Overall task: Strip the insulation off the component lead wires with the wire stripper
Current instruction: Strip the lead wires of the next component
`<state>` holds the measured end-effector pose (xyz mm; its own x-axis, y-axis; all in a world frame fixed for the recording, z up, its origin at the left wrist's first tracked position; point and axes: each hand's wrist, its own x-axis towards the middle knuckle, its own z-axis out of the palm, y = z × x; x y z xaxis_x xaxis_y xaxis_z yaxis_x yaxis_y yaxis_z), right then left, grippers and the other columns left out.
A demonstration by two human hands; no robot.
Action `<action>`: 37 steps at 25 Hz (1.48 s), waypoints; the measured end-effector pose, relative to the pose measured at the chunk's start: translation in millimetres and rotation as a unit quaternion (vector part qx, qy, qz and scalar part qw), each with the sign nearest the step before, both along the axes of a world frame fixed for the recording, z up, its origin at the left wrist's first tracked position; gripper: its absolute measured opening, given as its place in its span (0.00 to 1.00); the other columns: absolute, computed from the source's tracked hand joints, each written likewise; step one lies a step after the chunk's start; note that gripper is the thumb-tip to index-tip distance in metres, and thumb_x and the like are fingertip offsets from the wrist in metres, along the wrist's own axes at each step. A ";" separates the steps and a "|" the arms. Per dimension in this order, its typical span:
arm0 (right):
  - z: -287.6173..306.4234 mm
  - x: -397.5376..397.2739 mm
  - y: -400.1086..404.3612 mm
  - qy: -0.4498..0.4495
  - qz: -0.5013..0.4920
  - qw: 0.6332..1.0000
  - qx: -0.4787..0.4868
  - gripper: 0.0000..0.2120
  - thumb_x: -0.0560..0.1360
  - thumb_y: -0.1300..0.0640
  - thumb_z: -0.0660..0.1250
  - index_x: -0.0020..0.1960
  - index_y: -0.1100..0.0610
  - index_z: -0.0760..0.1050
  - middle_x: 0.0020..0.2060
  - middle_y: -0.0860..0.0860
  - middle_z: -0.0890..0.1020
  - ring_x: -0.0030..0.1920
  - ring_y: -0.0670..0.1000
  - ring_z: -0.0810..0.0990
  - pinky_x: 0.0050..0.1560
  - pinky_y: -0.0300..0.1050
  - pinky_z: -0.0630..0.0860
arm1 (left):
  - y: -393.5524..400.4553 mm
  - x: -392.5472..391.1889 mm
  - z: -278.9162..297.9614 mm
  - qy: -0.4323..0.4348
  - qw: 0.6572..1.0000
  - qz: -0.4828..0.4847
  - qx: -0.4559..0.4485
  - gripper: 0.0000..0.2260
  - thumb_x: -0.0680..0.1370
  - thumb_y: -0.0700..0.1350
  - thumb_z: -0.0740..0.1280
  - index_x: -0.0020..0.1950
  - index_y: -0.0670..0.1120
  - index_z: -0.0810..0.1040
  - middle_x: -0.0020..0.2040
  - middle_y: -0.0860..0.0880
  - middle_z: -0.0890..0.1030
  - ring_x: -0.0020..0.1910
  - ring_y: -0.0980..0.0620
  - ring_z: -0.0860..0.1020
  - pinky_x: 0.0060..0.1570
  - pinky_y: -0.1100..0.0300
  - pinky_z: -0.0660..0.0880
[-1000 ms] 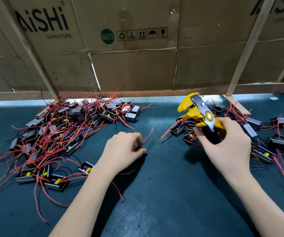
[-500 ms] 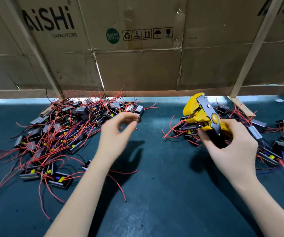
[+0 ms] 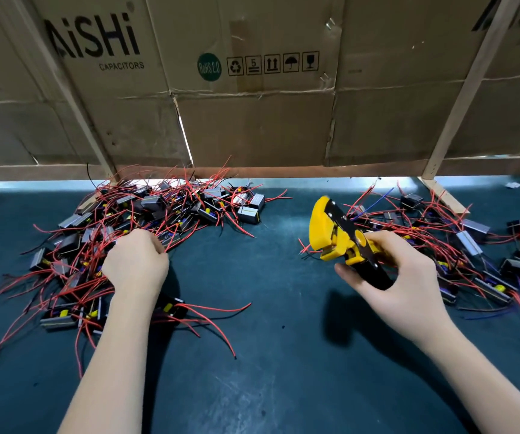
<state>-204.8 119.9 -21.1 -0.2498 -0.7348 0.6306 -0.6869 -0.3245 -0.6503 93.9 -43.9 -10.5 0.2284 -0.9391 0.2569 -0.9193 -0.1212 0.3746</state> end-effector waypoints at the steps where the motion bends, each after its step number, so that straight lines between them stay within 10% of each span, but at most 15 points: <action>1: -0.4 0.1 -0.2 0.000 0.001 1.000 0.001 0.13 0.67 0.45 0.73 0.50 0.45 0.76 0.44 0.38 0.81 0.46 0.41 0.79 0.48 0.26 0.68 | 2.6 -2.4 2.0 0.023 0.999 -0.026 -0.031 0.03 0.73 0.41 0.71 0.43 0.48 0.85 0.43 0.43 0.82 0.46 0.37 0.80 0.40 0.54 0.71; 6: 0.1 -1.6 -1.9 -0.015 -0.006 1.000 -0.003 0.11 0.68 0.45 0.72 0.49 0.45 0.77 0.44 0.39 0.81 0.46 0.41 0.79 0.47 0.26 0.68 | 15.0 -25.8 19.5 0.241 0.920 -0.224 -0.213 0.05 0.73 0.43 0.74 0.38 0.50 0.83 0.34 0.59 0.81 0.36 0.64 0.78 0.41 0.71 0.71; 11: -1.0 -6.0 -2.4 -0.051 -0.025 0.998 -0.001 0.12 0.68 0.44 0.72 0.48 0.48 0.78 0.43 0.40 0.81 0.44 0.41 0.79 0.45 0.26 0.68 | 36.6 -58.3 14.8 0.052 0.866 -0.434 -0.242 0.05 0.71 0.41 0.71 0.35 0.43 0.78 0.34 0.51 0.77 0.37 0.48 0.74 0.41 0.51 0.73; 18: -1.0 -6.6 -1.8 -0.053 -0.036 0.998 0.008 0.13 0.67 0.44 0.72 0.49 0.48 0.79 0.42 0.39 0.81 0.43 0.40 0.78 0.45 0.25 0.67 | 18.7 -53.4 -10.3 -0.040 0.968 -0.247 -0.025 0.22 0.73 0.50 0.73 0.65 0.49 0.73 0.58 0.47 0.74 0.57 0.44 0.74 0.52 0.50 0.73; 24: -2.0 -6.4 -2.3 -0.039 -0.031 0.999 0.008 0.13 0.68 0.43 0.72 0.49 0.48 0.78 0.43 0.41 0.82 0.46 0.43 0.79 0.48 0.27 0.69 | 3.5 -42.7 -19.3 -0.002 0.996 -0.091 -0.005 0.12 0.79 0.49 0.67 0.56 0.42 0.75 0.55 0.40 0.78 0.54 0.35 0.77 0.49 0.47 0.74; 28: -1.9 -7.3 -2.2 -0.036 -0.029 0.999 0.006 0.13 0.68 0.43 0.72 0.49 0.47 0.78 0.44 0.40 0.82 0.47 0.43 0.80 0.49 0.28 0.69 | 11.4 -43.2 -9.8 0.037 0.964 -0.264 0.002 0.05 0.78 0.46 0.68 0.44 0.48 0.81 0.36 0.48 0.81 0.43 0.42 0.79 0.45 0.53 0.75; 32: -2.1 -8.3 -2.2 -0.035 -0.032 0.999 0.004 0.13 0.68 0.43 0.72 0.49 0.46 0.78 0.43 0.39 0.82 0.47 0.43 0.80 0.48 0.27 0.69 | 37.7 -61.4 11.0 0.045 0.850 -0.500 0.159 0.07 0.75 0.47 0.71 0.37 0.49 0.81 0.29 0.53 0.80 0.29 0.57 0.75 0.34 0.61 0.72; 37: -2.8 -11.0 -3.2 -0.037 -0.042 0.998 0.007 0.13 0.68 0.42 0.72 0.49 0.47 0.78 0.44 0.40 0.82 0.47 0.45 0.80 0.49 0.32 0.71 | 34.7 -49.2 19.7 -0.073 0.867 -0.483 0.097 0.03 0.70 0.50 0.68 0.41 0.53 0.81 0.35 0.56 0.82 0.38 0.57 0.78 0.46 0.56 0.76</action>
<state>-215.9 116.7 -23.9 -0.3564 -0.7178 0.5981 -0.6609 -0.2588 -0.7045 44.7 -9.2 9.2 -0.7099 -0.7036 0.0321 -0.6638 0.6835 0.3036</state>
